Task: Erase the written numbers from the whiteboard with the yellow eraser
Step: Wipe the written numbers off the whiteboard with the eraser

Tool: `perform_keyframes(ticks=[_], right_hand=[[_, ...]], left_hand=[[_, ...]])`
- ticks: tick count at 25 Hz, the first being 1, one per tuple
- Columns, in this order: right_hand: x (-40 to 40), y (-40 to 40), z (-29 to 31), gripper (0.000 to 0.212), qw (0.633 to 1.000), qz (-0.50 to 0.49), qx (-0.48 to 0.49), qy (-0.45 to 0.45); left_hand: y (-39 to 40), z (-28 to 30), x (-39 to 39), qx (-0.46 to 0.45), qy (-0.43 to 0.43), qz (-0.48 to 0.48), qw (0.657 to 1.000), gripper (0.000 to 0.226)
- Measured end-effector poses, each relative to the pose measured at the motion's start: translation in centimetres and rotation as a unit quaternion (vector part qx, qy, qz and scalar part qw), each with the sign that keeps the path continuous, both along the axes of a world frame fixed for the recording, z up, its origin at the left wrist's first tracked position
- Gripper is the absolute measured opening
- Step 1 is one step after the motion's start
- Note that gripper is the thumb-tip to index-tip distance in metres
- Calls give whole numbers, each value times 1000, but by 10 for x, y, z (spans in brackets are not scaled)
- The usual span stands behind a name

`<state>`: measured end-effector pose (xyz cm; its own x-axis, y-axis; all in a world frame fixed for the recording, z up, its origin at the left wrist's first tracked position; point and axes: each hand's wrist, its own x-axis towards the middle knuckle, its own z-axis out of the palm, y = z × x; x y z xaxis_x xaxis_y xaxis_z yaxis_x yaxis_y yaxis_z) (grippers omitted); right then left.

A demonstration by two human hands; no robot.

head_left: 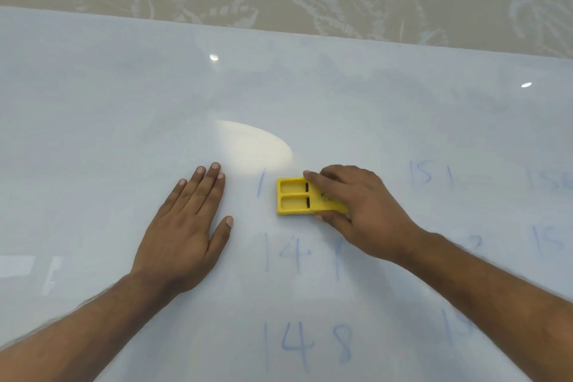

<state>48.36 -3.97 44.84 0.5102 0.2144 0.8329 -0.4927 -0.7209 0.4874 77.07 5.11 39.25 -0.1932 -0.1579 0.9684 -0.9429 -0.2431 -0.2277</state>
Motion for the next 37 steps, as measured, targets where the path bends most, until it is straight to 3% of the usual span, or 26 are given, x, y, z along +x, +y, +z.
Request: perform_keyframes(ticks=[7, 11, 16, 19, 24, 32, 34, 37], right_hand=[[24, 9, 48, 62, 988, -20, 42, -149], [58, 23, 24, 61, 994, -15, 21, -102], [20, 15, -23, 58, 998, -58, -14, -7], [1, 8, -5, 58, 996, -76, 0, -54], [44, 14, 24, 62, 990, -22, 33, -133], [12, -6, -46, 57, 995, -10, -83, 55], [-7, -15, -42, 56, 995, -19, -88, 40], [-6, -18, -28, 58, 997, -9, -58, -49]], left_hand=[[-2, 1, 1, -8, -13, 1, 1000, 68], [-1, 1, 5, -11, -33, -6, 999, 68], [-4, -1, 4, -20, -39, -6, 999, 67], [-4, -1, 3, -23, -41, 5, 999, 67], [-4, -2, 2, -17, -32, 6, 999, 66], [-6, -17, -14, -29, 40, -3, 999, 65], [-7, -30, -20, -23, 45, -7, 999, 65], [-8, -47, -23, -9, 34, -1, 999, 64]])
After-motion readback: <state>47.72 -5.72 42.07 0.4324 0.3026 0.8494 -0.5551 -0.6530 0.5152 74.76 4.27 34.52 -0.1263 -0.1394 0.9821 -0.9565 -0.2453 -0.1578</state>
